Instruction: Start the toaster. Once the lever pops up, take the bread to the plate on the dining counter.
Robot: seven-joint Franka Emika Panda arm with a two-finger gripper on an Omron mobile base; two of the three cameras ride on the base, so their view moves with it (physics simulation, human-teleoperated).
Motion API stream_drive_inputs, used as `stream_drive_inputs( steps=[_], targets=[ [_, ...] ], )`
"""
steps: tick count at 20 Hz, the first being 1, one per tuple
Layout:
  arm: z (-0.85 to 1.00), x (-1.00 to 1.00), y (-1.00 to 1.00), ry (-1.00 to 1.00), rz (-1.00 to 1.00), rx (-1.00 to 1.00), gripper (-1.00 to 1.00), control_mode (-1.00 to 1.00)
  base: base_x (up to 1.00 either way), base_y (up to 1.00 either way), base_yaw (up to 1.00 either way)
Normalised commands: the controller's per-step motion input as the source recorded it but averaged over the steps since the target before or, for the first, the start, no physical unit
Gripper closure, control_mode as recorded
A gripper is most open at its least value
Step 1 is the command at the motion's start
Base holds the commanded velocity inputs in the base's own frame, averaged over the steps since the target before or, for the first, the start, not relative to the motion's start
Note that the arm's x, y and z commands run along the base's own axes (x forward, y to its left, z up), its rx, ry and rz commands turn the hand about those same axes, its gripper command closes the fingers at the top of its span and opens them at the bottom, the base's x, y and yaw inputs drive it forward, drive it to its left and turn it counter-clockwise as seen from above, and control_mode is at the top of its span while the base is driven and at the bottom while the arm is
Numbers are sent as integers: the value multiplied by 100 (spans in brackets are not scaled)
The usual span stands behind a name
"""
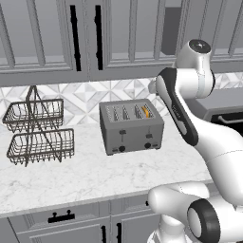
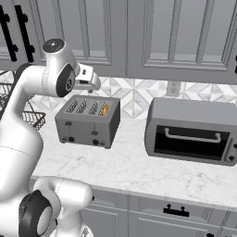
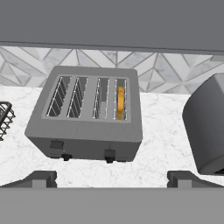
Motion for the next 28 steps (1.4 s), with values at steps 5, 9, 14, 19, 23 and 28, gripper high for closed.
stream_drive_inputs(
  steps=[5, 9, 14, 19, 23, 28],
  targets=[
    [0, 0, 0, 0, 0, 0, -100, -100, 0, 0, 0],
    [0, 0, 0, 0, 0, 0, -100, -100, 0, 0, 0],
    [0, 0, 0, 0, 0, 0, -100, -100, 0, 0, 0],
    [0, 0, 0, 0, 0, 0, -100, -100, 0, 0, 0],
    [0, 0, 0, 0, 0, 0, -100, -100, 0, 0, 0],
    [0, -7, 0, 0, 0, 0, -100, -100, 0, 0, 0]
  ],
)
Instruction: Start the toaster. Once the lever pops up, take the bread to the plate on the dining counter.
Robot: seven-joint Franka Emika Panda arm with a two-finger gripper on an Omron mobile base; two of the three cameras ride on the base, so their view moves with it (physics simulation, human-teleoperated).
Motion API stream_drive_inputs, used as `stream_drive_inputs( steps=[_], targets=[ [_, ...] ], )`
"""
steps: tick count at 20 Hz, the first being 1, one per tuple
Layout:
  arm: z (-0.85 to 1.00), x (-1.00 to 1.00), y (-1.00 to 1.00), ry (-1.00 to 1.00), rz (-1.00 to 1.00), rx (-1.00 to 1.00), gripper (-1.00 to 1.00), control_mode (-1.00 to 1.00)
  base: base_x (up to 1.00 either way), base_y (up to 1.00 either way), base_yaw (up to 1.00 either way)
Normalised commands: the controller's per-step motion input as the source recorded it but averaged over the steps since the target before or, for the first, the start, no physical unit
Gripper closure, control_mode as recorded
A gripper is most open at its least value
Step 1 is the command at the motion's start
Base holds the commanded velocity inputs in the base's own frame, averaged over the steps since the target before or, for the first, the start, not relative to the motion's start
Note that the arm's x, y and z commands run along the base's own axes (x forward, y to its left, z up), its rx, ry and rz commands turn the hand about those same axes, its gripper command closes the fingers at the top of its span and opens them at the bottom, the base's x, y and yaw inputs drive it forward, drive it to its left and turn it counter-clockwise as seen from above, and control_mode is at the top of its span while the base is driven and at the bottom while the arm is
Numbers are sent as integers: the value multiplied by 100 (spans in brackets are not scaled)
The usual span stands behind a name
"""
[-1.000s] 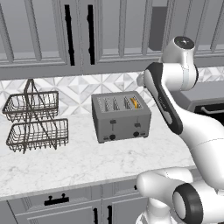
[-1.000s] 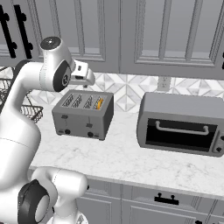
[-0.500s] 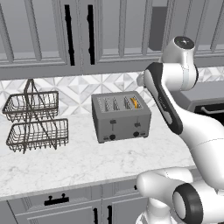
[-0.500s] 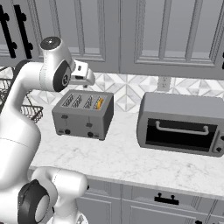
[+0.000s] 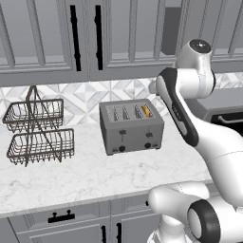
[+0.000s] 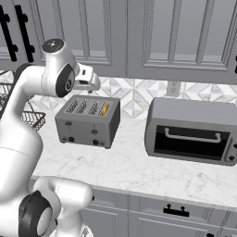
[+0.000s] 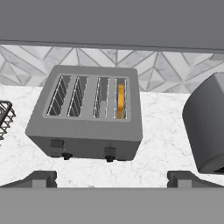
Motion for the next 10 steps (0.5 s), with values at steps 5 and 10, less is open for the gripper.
stream_drive_inputs(
  steps=[5, 10],
  targets=[
    [-13, -14, -6, 0, 0, 12, -100, -100, 0, 0, 0],
    [-28, -2, -12, 0, -3, 14, -100, -100, 0, 0, 0]
  ],
)
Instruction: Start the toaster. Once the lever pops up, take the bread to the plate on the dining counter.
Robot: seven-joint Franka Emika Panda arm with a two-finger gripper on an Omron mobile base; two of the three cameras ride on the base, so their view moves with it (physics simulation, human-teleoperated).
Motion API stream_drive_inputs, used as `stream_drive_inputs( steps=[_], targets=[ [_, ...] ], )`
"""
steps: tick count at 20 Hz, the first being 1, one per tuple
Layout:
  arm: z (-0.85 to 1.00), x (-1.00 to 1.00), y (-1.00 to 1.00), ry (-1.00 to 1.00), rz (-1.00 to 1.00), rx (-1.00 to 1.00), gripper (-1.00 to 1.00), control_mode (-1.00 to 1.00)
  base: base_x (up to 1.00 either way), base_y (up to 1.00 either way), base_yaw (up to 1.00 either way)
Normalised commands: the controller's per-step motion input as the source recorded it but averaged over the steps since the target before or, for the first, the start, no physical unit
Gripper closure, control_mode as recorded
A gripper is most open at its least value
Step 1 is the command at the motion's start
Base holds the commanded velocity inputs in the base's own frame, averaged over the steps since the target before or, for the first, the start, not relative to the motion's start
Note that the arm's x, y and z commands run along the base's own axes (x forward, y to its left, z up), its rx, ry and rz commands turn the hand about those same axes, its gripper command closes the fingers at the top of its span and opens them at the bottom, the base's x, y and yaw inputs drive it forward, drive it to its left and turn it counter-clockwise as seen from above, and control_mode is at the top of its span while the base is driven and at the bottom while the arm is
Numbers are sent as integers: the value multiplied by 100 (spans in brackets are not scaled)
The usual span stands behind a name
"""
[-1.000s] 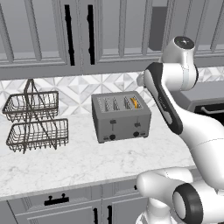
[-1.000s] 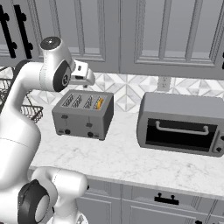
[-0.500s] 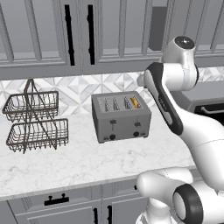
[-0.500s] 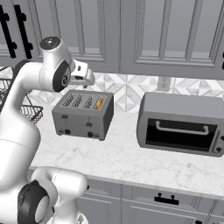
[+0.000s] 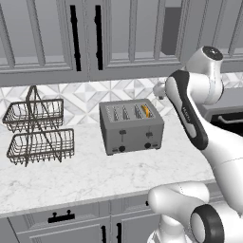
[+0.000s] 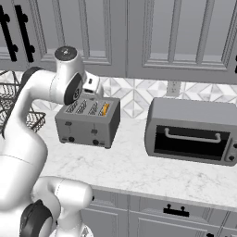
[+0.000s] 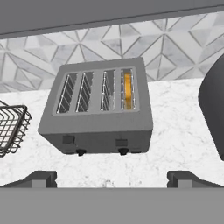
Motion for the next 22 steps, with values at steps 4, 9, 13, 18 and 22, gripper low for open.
stream_drive_inputs(
  steps=[4, 9, 13, 18, 22],
  targets=[
    [-34, 0, 0, 0, 0, 0, -100, -100, 0, 0, 0],
    [-29, 0, 0, 0, 0, 0, -100, -100, 0, 0, 0],
    [-24, 0, 0, 0, 0, 0, -100, -100, 0, 0, 0],
    [-16, 0, 0, 0, 0, 0, -100, -100, 0, 0, 0],
    [-4, 0, 0, 0, 0, 0, -100, -100, 0, 0, 0]
  ],
)
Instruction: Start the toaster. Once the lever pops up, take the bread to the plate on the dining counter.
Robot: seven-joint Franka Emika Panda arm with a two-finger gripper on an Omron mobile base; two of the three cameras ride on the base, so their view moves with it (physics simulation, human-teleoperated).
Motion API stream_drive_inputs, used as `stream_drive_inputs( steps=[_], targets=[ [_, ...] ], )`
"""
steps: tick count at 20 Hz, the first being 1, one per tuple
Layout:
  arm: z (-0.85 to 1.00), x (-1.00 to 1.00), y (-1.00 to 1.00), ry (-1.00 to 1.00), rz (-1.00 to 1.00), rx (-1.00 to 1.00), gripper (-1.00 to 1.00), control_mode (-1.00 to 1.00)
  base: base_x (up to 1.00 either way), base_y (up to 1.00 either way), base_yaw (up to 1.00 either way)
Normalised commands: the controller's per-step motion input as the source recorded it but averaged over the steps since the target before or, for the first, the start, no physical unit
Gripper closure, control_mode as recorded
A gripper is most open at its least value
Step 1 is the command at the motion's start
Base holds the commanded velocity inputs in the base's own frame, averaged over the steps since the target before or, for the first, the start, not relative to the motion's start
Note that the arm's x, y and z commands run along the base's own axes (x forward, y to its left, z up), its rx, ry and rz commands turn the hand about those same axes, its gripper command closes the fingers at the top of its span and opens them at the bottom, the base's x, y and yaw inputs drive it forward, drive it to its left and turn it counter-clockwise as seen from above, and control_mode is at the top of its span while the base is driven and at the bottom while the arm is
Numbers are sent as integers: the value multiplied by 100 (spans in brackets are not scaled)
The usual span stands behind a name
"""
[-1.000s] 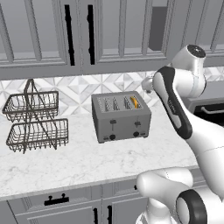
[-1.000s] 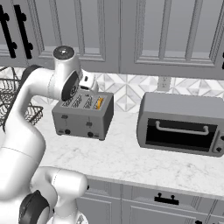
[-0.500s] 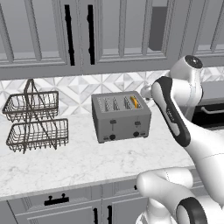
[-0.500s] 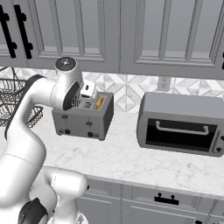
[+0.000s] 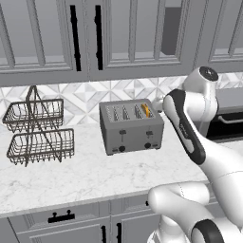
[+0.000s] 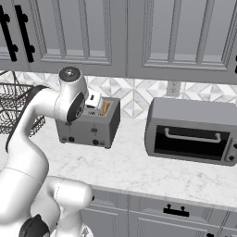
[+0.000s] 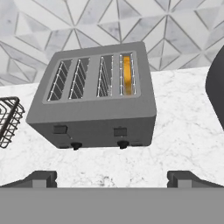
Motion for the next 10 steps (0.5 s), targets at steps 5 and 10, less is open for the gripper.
stream_drive_inputs(
  steps=[5, 10],
  targets=[
    [0, 0, 0, 0, 0, 0, -100, -100, 0, 0, 0],
    [0, 1, 0, 0, 0, 0, -100, -100, 0, 0, 0]
  ],
)
